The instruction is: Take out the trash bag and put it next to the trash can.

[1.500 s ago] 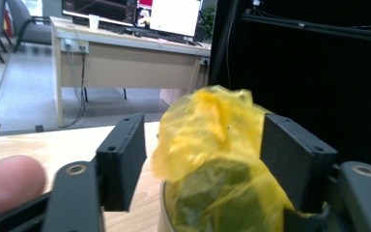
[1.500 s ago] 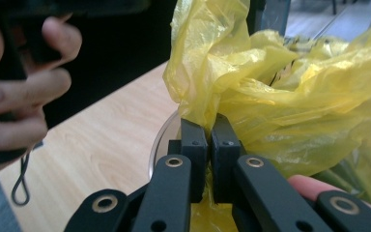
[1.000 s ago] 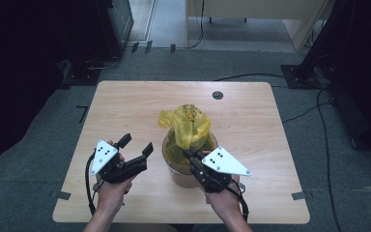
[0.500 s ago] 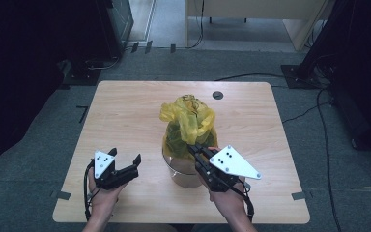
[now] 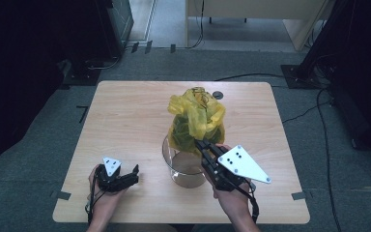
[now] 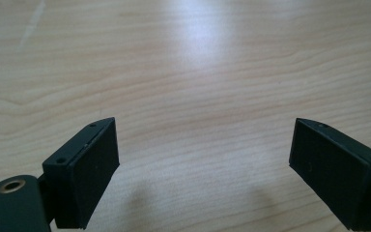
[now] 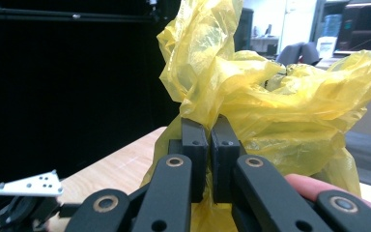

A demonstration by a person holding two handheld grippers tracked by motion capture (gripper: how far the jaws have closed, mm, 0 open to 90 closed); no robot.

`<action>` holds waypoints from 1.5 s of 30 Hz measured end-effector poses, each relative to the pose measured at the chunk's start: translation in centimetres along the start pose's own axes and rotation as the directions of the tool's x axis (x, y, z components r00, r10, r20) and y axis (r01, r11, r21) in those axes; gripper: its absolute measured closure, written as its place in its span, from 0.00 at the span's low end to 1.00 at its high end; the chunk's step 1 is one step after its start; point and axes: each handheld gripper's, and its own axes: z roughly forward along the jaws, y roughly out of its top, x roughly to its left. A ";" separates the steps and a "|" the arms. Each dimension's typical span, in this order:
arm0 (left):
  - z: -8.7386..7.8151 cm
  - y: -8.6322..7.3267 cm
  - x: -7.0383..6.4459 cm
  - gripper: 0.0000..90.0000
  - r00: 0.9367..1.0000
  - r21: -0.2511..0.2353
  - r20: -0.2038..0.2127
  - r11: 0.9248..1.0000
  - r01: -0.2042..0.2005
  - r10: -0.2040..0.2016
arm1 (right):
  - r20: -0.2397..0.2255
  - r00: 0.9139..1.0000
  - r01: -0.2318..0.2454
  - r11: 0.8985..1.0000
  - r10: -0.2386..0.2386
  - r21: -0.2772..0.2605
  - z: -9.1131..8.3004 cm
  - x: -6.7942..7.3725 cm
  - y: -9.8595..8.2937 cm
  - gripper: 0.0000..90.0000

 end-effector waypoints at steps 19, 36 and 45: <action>1.2 -0.3 0.3 0.11 1.000 0.102 0.006 0.995 0.015 -0.015 | 0.119 0.993 -0.006 0.999 0.010 -0.035 -2.5 -3.4 0.4 0.98; 1.2 -0.4 0.2 0.11 1.000 0.099 0.007 0.995 0.016 -0.017 | 0.260 0.966 0.011 1.000 -0.009 -0.008 -3.4 -6.8 -2.1 0.98; 1.2 -0.4 0.3 0.11 1.000 0.099 0.007 0.995 0.016 -0.017 | 0.291 0.957 -0.009 0.999 -0.005 0.044 -2.1 -7.7 -5.2 0.98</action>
